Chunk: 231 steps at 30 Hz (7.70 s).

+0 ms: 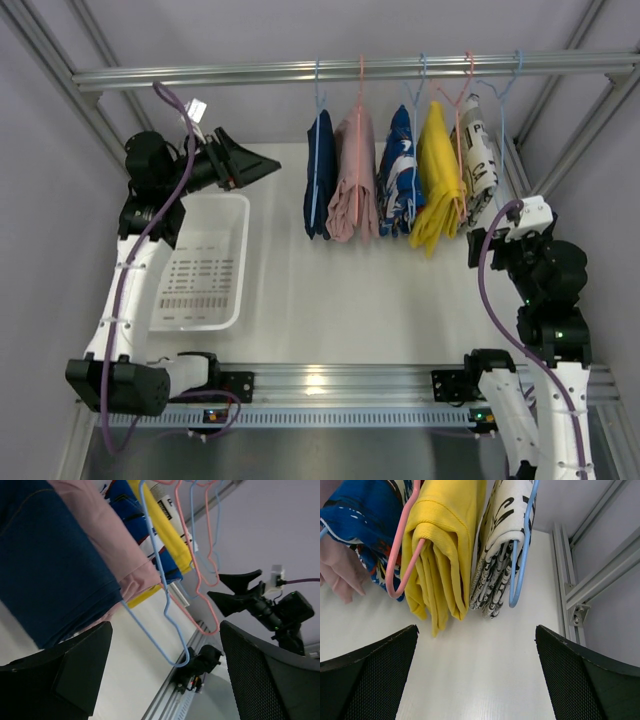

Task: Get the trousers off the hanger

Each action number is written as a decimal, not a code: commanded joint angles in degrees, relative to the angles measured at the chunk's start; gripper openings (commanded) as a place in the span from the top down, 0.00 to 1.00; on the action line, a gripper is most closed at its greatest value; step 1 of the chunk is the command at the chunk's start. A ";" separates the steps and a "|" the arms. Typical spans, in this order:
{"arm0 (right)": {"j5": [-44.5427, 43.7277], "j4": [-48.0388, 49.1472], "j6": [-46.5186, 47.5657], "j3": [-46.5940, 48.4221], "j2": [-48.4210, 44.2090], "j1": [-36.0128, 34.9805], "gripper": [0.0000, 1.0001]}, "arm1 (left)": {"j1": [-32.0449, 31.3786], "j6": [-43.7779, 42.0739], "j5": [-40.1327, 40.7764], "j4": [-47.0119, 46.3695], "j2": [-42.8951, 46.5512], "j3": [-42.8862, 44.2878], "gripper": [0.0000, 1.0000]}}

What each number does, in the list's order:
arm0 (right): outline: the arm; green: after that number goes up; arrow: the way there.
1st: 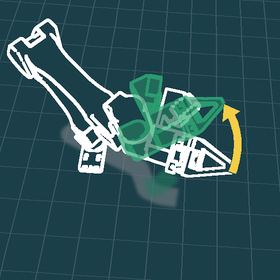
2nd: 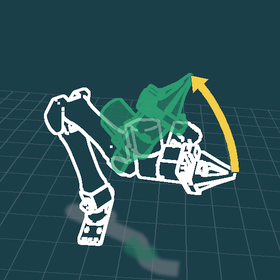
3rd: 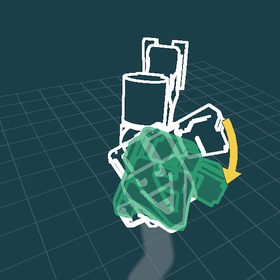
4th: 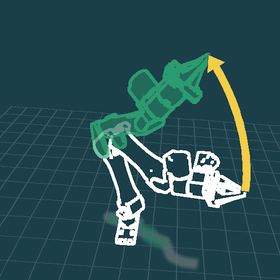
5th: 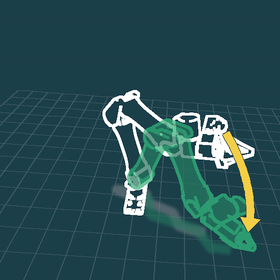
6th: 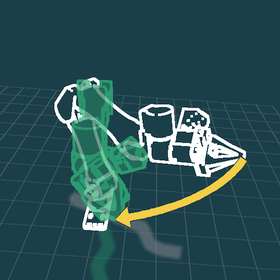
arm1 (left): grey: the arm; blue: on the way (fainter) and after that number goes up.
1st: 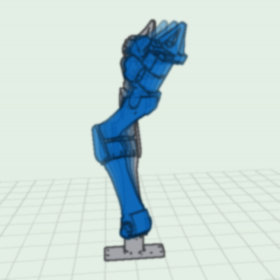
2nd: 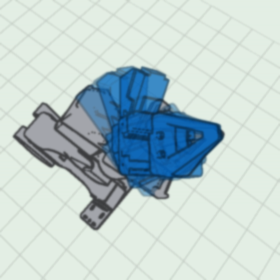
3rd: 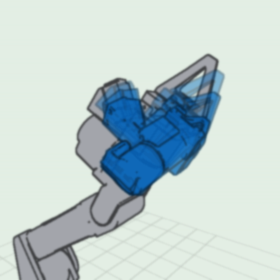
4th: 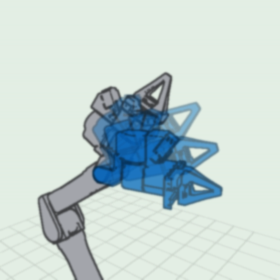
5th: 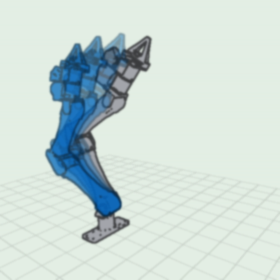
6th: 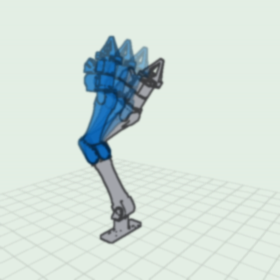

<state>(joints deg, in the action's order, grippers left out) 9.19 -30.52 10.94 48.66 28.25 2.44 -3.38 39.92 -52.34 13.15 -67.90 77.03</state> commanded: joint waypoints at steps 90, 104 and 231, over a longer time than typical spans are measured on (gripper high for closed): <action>20.41 6.00 -10.38 10.91 5.58 0.73 0.08 | -17.81 22.49 3.11 -31.35 2.85 -4.42 1.00; 19.83 16.81 -29.84 18.83 19.55 -20.78 0.23 | -18.16 14.49 8.65 -23.34 12.97 -13.31 1.00; 10.32 29.29 -63.06 58.21 56.39 -46.65 1.00 | -22.11 -43.18 21.14 -5.94 34.41 -39.95 0.01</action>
<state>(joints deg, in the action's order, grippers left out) 20.58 -7.31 -53.12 102.50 85.58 -44.10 -25.06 -4.80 -28.69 12.43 -34.15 36.88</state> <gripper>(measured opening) 0.022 0.987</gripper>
